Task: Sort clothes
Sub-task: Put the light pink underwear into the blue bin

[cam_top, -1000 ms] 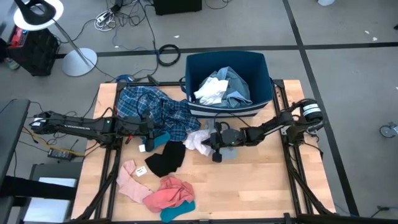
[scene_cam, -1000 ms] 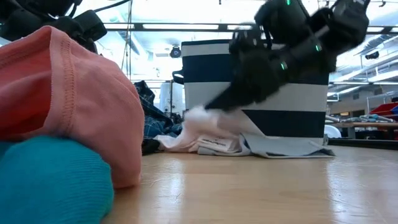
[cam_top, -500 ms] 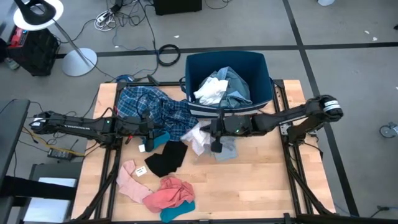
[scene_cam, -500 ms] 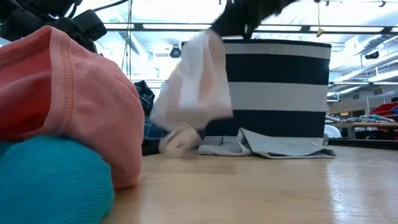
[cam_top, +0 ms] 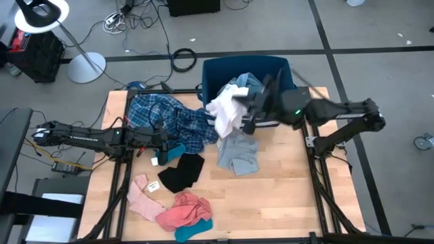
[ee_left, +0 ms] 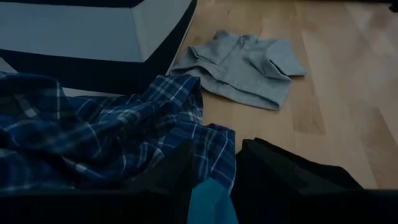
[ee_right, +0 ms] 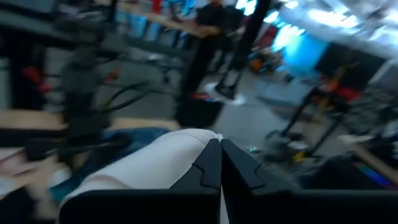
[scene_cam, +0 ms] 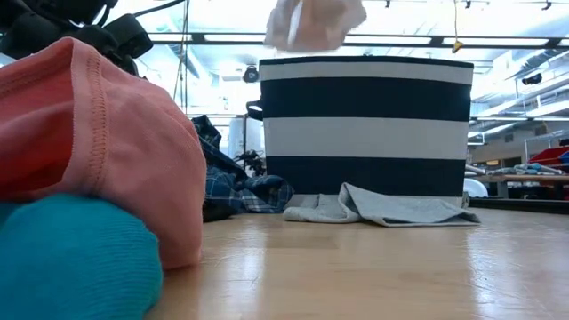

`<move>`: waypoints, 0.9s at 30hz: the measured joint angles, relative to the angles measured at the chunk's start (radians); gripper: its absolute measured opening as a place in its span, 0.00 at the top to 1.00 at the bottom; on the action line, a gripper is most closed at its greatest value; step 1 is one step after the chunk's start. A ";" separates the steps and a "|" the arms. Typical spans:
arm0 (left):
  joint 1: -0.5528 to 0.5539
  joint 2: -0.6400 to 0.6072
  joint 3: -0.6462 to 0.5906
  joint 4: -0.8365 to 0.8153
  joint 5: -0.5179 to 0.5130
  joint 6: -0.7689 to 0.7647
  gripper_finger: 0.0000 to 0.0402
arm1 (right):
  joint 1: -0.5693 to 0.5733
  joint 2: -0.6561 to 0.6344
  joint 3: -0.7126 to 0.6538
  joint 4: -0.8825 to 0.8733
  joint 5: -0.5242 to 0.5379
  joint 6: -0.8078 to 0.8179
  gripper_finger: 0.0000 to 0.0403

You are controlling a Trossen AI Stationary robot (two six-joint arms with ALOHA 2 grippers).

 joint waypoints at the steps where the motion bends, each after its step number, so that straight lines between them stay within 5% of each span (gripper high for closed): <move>1: 0.000 0.000 0.000 0.001 0.000 0.000 0.65 | -0.007 -0.004 0.028 -0.010 0.015 -0.024 1.00; 11: 0.000 0.000 0.000 0.001 0.000 0.000 0.65 | -0.150 -0.014 0.207 -0.144 0.124 -0.113 1.00; 17: 0.000 0.000 0.000 0.001 0.000 0.000 0.65 | -0.252 -0.065 0.203 -0.386 0.050 0.136 1.00; 27: 0.000 0.000 0.000 -0.001 0.000 0.019 0.65 | -0.312 -0.306 -0.166 -0.416 0.008 0.340 1.00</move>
